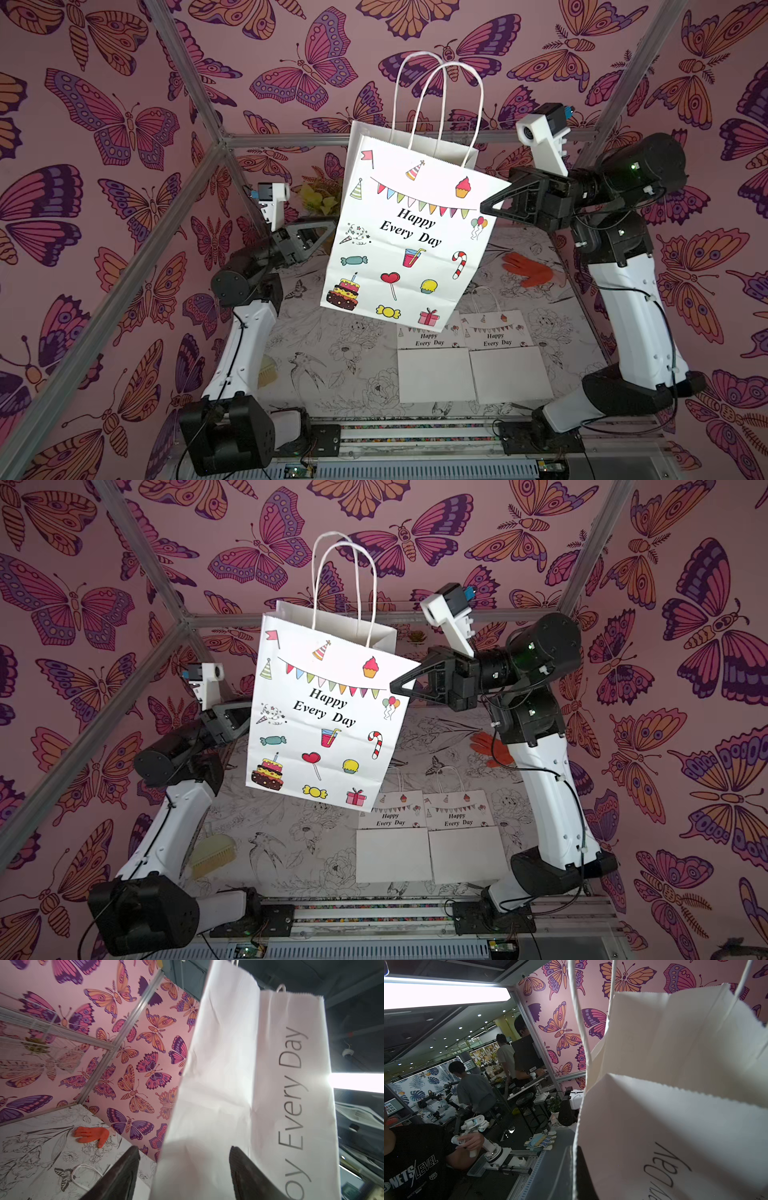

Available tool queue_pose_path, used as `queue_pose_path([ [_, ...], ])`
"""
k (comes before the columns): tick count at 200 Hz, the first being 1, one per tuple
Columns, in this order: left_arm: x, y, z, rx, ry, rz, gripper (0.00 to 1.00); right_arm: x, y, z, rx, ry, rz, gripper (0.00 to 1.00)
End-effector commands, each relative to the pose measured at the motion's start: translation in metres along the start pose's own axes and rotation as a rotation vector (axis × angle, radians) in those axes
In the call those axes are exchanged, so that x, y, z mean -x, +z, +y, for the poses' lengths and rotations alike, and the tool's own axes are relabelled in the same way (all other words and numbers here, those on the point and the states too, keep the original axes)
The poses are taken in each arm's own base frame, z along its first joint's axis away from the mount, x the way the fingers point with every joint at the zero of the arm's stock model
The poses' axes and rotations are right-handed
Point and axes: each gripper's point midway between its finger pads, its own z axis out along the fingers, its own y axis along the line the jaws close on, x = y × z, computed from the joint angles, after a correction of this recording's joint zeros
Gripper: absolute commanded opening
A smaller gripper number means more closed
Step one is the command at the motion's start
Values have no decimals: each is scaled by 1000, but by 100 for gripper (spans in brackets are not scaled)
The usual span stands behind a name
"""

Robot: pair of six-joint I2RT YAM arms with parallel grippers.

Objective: Put away the paper bag
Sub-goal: Press the paper bag.

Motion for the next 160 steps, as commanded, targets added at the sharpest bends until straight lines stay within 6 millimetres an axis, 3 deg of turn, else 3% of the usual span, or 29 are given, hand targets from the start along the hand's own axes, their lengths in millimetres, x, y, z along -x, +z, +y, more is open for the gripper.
queue_pose_path([
  [1,-20,12,-22,-59,78,108,71,1,5,-4,23,-18,15,0],
  [38,-31,16,-19,-78,46,128,71,4,5,-8,21,-17,8,0],
  [63,-27,17,-25,-91,53,100,71,2,5,-16,16,9,5,0],
  [105,-5,20,-44,-108,100,26,70,-15,4,-38,7,109,8,0],
  [114,1,21,-47,-110,109,6,70,-21,3,-51,0,142,7,0],
  [119,4,21,-48,-110,113,-6,70,-22,1,-38,-4,124,4,0],
  [160,25,22,-60,-135,143,-73,70,-30,-11,-40,-45,146,-13,0],
])
